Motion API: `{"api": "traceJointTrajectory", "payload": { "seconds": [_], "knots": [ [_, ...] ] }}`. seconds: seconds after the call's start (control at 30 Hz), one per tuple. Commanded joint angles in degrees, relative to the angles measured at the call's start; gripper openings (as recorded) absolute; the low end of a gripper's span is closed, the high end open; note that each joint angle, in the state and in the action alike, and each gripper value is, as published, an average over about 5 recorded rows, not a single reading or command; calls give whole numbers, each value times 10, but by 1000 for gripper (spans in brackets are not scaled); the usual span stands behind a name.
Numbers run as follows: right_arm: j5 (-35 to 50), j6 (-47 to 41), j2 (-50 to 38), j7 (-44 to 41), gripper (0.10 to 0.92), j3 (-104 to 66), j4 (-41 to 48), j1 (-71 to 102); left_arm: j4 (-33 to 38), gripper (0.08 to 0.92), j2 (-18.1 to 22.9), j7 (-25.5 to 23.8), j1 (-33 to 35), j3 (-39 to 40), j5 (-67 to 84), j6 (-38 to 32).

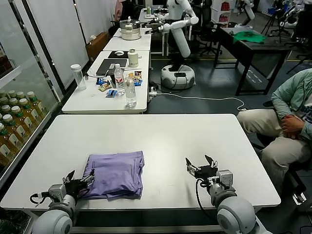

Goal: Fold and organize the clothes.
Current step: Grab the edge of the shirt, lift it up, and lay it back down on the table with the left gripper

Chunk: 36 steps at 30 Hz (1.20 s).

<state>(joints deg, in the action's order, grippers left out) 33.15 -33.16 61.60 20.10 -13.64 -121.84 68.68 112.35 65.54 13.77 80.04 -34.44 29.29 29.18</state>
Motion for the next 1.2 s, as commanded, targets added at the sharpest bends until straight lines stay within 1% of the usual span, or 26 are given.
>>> {"api": "traceJointTrajectory", "payload": {
  "seconds": [0.03,0.17,0.27,0.7,0.83,0.93,1.03,1.1,1.2],
  "knots": [
    [0,0,0,0,823,-2,-4,2,-46,823,-4,0,-11,-14,56,10],
    [0,0,2,1,823,-1,-3,2,-39,821,-3,-12,-14,-9,79,13],
    [0,0,3,1,823,0,-3,1,-32,784,-2,-22,-13,-5,88,14],
    [2,0,4,3,823,5,-3,-1,-25,411,11,-22,-8,7,84,24],
    [3,0,4,3,823,5,-4,-1,-5,299,9,-23,-5,-5,74,23],
    [4,0,2,3,823,3,-4,-2,40,212,-4,-23,0,-46,68,24],
    [4,0,-1,2,823,1,-4,-2,89,133,-30,-30,9,-119,67,31],
    [5,0,-2,2,823,0,-4,-2,107,108,-51,-39,19,-177,69,37],
    [5,0,0,1,823,-2,-4,-1,104,105,-83,-59,33,-265,70,41]
  ]
}}
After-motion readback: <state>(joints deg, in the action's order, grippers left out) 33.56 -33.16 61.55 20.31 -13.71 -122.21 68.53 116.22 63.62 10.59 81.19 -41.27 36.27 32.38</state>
